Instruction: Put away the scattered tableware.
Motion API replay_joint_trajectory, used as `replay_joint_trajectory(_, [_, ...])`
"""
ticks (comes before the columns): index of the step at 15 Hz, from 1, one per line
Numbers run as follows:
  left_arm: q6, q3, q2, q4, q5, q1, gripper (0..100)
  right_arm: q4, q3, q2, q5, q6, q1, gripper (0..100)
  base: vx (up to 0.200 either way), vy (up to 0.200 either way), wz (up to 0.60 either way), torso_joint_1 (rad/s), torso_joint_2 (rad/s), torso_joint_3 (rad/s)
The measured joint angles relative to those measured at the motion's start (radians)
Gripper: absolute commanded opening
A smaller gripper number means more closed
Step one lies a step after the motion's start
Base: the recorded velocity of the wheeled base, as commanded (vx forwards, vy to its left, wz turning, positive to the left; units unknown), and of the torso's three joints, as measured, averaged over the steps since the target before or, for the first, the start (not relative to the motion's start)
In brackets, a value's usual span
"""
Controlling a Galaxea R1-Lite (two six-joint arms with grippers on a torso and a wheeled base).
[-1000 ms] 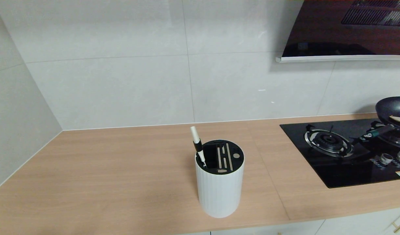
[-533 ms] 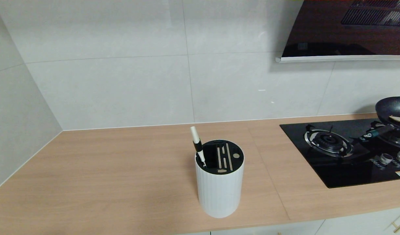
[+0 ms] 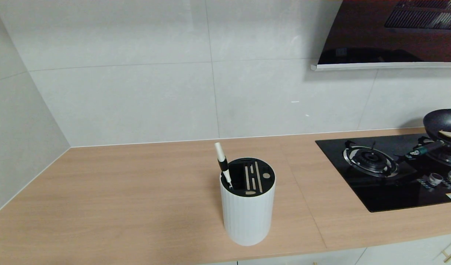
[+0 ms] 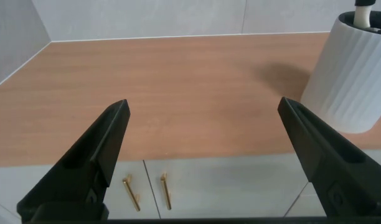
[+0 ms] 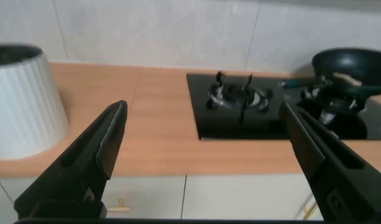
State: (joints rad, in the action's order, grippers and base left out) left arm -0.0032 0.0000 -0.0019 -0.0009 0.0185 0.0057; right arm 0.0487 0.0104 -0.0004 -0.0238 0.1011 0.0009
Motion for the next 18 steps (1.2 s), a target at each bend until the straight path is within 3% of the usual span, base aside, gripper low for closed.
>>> replay_joint_trajectory(4, [-0.001, 0.0, 0.0, 0.0, 0.0, 0.0, 100, -0.004, -0.007, -0.001, 0.082, -0.001, 0.001, 100, 0.0, 0.0, 0.0, 0.0, 0.0, 0.0])
replay_joint_trajectory(10, [-0.001, 0.0, 0.0, 0.0, 0.0, 0.0, 100, -0.045, -0.01, -0.001, 0.019, -0.11, 0.0, 100, 0.0, 0.0, 0.0, 0.0, 0.0, 0.0])
replay_joint_trajectory(18, [-0.001, 0.0, 0.0, 0.0, 0.0, 0.0, 100, -0.047, -0.01, -0.001, 0.0, -0.111, 0.0, 100, 0.0, 0.0, 0.0, 0.0, 0.0, 0.0])
